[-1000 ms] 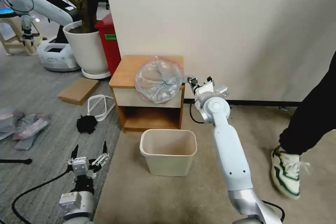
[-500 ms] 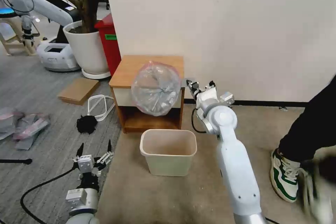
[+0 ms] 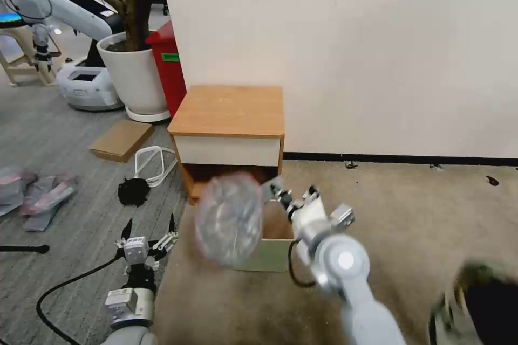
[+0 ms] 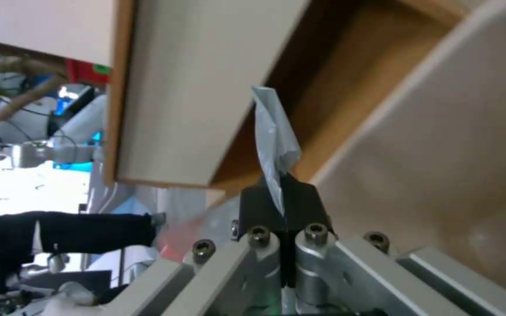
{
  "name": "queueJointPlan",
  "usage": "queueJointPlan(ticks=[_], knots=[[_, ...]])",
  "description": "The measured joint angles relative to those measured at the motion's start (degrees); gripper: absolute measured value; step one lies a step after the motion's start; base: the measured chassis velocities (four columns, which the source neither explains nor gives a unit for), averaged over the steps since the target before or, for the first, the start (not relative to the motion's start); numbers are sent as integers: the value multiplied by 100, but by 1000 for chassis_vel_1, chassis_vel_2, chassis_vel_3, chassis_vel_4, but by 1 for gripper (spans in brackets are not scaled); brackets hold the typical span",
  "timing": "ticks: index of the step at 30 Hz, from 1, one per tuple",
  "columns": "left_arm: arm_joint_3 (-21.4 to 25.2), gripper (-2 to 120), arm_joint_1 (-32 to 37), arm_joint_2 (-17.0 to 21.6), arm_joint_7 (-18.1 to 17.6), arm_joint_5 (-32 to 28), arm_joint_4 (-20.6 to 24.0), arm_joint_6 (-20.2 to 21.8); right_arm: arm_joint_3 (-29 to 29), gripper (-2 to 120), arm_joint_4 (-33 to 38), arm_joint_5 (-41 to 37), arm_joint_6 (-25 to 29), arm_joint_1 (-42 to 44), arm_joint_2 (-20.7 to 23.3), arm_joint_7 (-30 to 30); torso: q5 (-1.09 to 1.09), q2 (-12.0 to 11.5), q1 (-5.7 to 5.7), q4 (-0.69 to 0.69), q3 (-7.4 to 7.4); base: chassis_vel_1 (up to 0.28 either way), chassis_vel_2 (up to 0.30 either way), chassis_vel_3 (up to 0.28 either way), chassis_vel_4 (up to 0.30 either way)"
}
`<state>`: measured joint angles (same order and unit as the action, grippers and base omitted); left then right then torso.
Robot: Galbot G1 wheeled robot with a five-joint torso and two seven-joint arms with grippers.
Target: Pick up the garbage bag from the table and place it over the trash can.
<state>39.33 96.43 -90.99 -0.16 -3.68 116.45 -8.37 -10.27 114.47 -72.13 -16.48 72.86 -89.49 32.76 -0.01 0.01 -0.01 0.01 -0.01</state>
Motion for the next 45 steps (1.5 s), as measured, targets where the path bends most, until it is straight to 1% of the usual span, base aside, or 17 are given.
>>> queueJointPlan(ticks=[7, 17, 19, 21, 23, 25, 26, 28, 29, 31, 32, 35, 37, 39, 40, 44, 45], knots=[[-10, 100, 37, -17, 0, 20, 32, -17, 71, 0, -302, 402, 262, -9, -163, -78, 0, 0, 0, 0, 0, 0, 0, 0, 0], [-53, 100, -6, 138, 0, 18, 58, 14, 176, 0, -373, 1111, 401, 78, -12, -349, 1, 0, 0, -1, 0, 0, 0, 0, 0], [-54, 100, -19, 182, 0, 15, 67, 22, 213, 4, -372, 1253, 412, 105, 20, -386, 1, 0, 0, 0, 0, 0, 0, 0, 0], [-66, 100, -24, 223, 0, 9, 80, 31, 253, 13, -371, 1504, 415, 118, 66, -458, 1, 0, 0, 0, 0, 0, 0, 0, 0], [-72, 100, -24, 229, 0, 7, 84, 32, 264, 17, -372, 1581, 417, 117, 84, -481, 1, 0, 1, 0, 1, 0, 0, 0, 0], [-100, 100, -14, 265, 1, 1, 109, 36, 314, 30, -413, 1962, 438, 96, 195, -592, 1, 0, 0, -1, 1, 0, 0, 0, 0], [-100, 100, -14, 265, 1, 1, 109, 36, 314, 30, -413, 1962, 438, 96, 195, -592, 1, 0, 0, -1, 1, 0, 0, 0, 0], [-101, 100, -3, 308, 2, -8, 130, 37, 334, 40, -487, 2364, 499, 71, 329, -745, 1, 0, 0, 0, 1, 0, 0, 0, 0], [-101, 100, -3, 308, 2, -8, 130, 37, 334, 40, -487, 2364, 499, 71, 329, -745, 1, 0, 0, 0, 1, 0, 0, 0, 0], [-101, 100, 6, 386, 3, -26, 167, 41, 335, 50, -541, 2655, 547, 63, 478, -865, 1, 0, 0, -1, 0, 0, 0, 0, 0], [-101, 100, 6, 386, 3, -26, 167, 41, 335, 50, -541, 2655, 547, 63, 478, -865, 1, 0, 0, -1, 0, 0, 0, 0, 0], [-101, 100, 21, 487, 2, -46, 225, 119, 301, 65, -581, 2919, 607, 52, 630, -971, 1, -1, 0, -1, 1, 0, 0, 0, 0], [-102, 100, 23, 494, 3, -49, 231, 128, 294, 67, -584, 2945, 615, 51, 648, -981, 1, -1, 0, -1, 1, 0, 0, 0, 0], [-115, 100, 31, 531, 6, -58, 248, 158, 259, 80, -586, 3089, 644, 55, 736, -1040, 1, -1, 0, -1, 0, 0, 0, 0, 0], [-115, 100, 31, 531, 6, -58, 248, 158, 259, 80, -586, 3089, 644, 55, 736, -1040, 1, -1, 0, -1, 0, 0, 0, 0, 0], [-143, 100, 34, 540, 14, -57, 246, 164, 277, 98, -553, 3214, 645, 107, 740, -1051, 1, -1, 0, -1, 1, 0, 0, 0, 0], [-143, 100, 34, 540, 14, -57, 246, 164, 277, 98, -553, 3214, 645, 107, 740, -1051, 1, -1, 0, -1, 1, 0, 0, 0, 0]])
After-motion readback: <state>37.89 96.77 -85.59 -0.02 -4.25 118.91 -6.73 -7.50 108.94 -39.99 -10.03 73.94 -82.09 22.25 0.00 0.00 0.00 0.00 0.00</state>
